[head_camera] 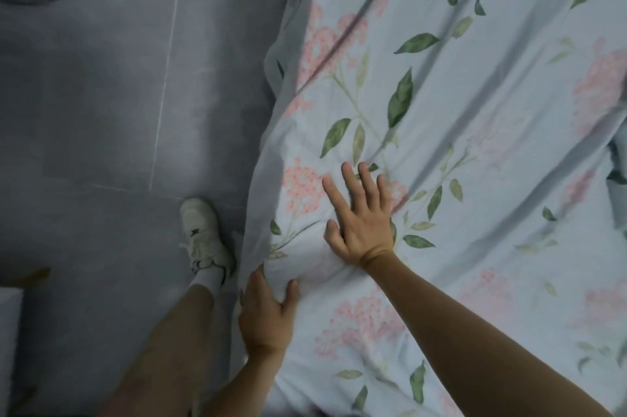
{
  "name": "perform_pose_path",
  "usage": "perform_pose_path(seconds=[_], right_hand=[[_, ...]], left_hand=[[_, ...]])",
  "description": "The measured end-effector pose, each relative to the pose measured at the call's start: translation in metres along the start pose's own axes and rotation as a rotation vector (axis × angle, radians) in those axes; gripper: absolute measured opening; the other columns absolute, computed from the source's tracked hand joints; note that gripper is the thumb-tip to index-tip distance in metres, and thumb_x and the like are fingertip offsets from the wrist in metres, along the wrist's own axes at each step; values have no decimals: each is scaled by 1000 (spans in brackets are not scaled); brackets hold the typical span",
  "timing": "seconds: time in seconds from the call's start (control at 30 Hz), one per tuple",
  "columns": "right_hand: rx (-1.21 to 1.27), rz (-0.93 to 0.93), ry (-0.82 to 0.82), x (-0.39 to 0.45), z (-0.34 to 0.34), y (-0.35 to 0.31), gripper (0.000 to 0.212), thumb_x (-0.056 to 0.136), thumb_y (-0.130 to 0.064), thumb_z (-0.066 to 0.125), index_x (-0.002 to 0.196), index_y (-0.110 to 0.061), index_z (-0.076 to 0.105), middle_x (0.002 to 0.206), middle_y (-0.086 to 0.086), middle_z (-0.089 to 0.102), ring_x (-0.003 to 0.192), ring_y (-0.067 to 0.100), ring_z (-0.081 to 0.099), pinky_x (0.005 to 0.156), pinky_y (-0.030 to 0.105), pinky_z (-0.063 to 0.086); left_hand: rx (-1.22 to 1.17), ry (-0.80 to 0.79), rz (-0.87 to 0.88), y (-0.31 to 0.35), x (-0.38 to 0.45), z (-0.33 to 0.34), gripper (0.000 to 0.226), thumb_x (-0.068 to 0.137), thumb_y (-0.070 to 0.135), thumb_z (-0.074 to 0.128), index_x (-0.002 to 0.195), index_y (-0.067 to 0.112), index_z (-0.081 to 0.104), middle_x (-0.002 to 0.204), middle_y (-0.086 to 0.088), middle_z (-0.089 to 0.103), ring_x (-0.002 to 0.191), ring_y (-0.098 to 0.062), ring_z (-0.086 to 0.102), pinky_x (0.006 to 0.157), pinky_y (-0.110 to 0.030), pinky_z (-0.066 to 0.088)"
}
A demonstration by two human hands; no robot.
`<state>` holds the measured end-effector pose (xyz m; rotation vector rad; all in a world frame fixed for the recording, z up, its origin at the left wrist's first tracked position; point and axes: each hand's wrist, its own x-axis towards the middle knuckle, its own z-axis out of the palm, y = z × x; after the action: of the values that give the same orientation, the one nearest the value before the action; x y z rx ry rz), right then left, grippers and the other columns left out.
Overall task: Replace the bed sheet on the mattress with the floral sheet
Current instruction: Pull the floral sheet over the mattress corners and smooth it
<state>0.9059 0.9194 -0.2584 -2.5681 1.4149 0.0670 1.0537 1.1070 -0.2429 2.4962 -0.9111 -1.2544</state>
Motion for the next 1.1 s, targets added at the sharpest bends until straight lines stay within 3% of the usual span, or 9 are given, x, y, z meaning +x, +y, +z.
perform_pose_path(seconds=[0.17, 0.27, 0.47, 0.6, 0.77, 0.87, 0.93, 1.03, 1.1], right_hand=[[-17, -2, 2, 3, -4, -1, 72, 90, -43, 45, 158, -21, 40, 167, 14, 28, 156, 40, 20, 121, 66, 21], [-21, 9, 1, 3, -5, -2, 70, 92, -44, 43, 158, -21, 41, 167, 14, 30, 156, 40, 22, 122, 64, 19], [16, -9, 39, 0, -5, 1, 70, 92, -45, 44, 158, -23, 40, 167, 13, 29, 156, 38, 21, 120, 65, 23], [30, -15, 41, -5, -3, 2, 71, 93, -46, 43, 160, -24, 36, 169, 11, 25, 158, 36, 16, 121, 63, 22], [16, 42, 50, -13, -7, -4, 66, 100, -38, 41, 163, -28, 25, 172, 6, 18, 160, 31, 10, 124, 59, 19], [34, 291, 103, -29, -7, -22, 63, 105, -37, 39, 164, -25, 22, 172, 5, 15, 160, 28, 10, 125, 56, 19], [87, 589, 146, -52, -7, -55, 63, 106, -32, 37, 165, -22, 20, 172, 6, 14, 160, 27, 11, 124, 54, 19], [222, 946, 157, -108, -2, -137, 64, 104, -29, 39, 165, -18, 22, 171, 8, 18, 159, 28, 15, 124, 54, 18], [303, 1039, 172, -150, 1, -199, 65, 101, -30, 46, 163, -16, 29, 170, 8, 23, 158, 29, 19, 123, 56, 21]], left_hand=[[-29, -137, 115, 7, 14, -40, 69, 90, 74, 48, 130, 19, 52, 120, -5, 67, 103, -26, 65, 74, -36, 53], [2, -145, 236, 32, 46, -56, 55, 93, 76, 42, 119, 28, 46, 108, 4, 61, 91, -24, 62, 66, -36, 46], [174, -145, 499, 62, 98, -64, 71, 98, 70, 35, 121, 9, 62, 103, -12, 75, 88, -37, 71, 66, -36, 49], [251, -177, 520, 61, 94, -70, 72, 95, 69, 29, 120, 10, 62, 106, -16, 75, 96, -41, 70, 73, -42, 50], [507, -255, 589, 68, 104, -86, 84, 92, 75, 16, 118, 11, 63, 96, -19, 75, 88, -44, 70, 72, -44, 54], [650, -302, 620, 78, 108, -97, 82, 94, 76, 21, 106, 7, 65, 94, -19, 71, 87, -43, 68, 67, -40, 48], [720, -229, 722, 85, 111, -109, 65, 98, 68, 41, 109, 7, 61, 106, -15, 62, 95, -39, 63, 68, -41, 46], [782, -92, 1047, 93, 105, -126, 47, 85, 44, 77, 105, 11, 50, 114, -12, 48, 106, -37, 52, 80, -50, 51], [828, -277, 1305, 95, 96, -132, 50, 78, 36, 82, 113, 14, 53, 127, -12, 49, 118, -37, 51, 90, -52, 49]])
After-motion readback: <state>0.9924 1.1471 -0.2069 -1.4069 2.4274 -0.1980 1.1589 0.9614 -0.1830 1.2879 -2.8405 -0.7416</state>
